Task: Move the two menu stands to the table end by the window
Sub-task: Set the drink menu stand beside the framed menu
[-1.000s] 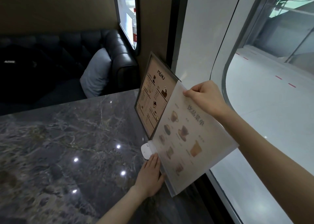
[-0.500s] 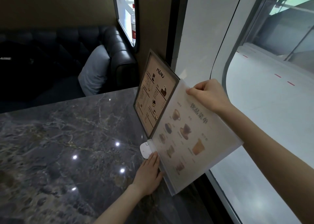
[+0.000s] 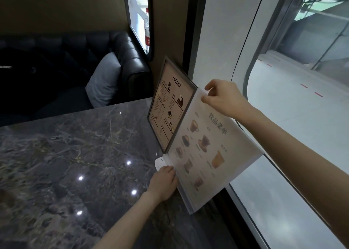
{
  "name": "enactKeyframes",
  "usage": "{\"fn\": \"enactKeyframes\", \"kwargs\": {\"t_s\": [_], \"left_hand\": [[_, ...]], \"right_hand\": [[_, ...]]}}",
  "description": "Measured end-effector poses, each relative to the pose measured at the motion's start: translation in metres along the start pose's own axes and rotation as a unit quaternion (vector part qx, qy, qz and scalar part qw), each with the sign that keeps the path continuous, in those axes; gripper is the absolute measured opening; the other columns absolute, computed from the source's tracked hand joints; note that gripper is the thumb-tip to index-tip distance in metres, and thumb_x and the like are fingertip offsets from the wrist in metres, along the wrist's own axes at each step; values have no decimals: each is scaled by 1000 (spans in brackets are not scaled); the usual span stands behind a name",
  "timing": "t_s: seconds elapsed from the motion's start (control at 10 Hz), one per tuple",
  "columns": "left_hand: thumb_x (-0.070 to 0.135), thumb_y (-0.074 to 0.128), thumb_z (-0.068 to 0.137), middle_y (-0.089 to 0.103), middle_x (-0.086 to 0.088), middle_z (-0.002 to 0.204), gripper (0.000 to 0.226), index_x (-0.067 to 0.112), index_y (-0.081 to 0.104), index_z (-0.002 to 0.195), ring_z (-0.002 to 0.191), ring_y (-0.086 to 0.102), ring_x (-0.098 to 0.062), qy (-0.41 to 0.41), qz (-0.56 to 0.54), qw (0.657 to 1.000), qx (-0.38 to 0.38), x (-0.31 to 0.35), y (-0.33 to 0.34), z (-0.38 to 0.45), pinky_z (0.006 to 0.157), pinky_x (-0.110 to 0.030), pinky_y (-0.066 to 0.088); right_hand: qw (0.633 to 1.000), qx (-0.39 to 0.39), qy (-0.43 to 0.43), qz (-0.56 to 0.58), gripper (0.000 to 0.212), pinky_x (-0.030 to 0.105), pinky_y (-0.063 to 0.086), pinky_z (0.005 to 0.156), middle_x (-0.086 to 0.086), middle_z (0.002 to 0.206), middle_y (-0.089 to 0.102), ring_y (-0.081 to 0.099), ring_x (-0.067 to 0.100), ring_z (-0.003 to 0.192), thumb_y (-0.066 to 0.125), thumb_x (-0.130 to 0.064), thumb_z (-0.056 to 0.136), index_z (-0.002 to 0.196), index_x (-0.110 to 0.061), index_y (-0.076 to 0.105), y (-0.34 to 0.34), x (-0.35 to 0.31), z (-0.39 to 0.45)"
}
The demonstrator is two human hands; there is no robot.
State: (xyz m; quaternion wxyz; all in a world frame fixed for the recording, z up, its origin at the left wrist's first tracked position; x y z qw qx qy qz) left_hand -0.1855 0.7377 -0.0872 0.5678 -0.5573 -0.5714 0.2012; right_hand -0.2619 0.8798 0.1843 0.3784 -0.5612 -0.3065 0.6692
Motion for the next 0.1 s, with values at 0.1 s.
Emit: {"fn": "enactKeyframes", "kwargs": {"t_s": [0.1], "left_hand": [[30, 30, 98, 57, -11, 128, 41, 6, 56, 120, 120, 50, -26, -20, -39, 999, 19, 0, -19, 1, 99, -36, 42]], "right_hand": [[997, 37, -51, -36, 41, 31, 47, 86, 14, 120, 60, 58, 23, 106, 54, -22, 88, 125, -6, 49, -7, -21, -7]]}}
Point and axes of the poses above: each hand's wrist, its own z-axis towards the middle knuckle, its own y-axis out of the palm, x = y × z, the point moved 9 cm from there along z, towards the middle knuckle
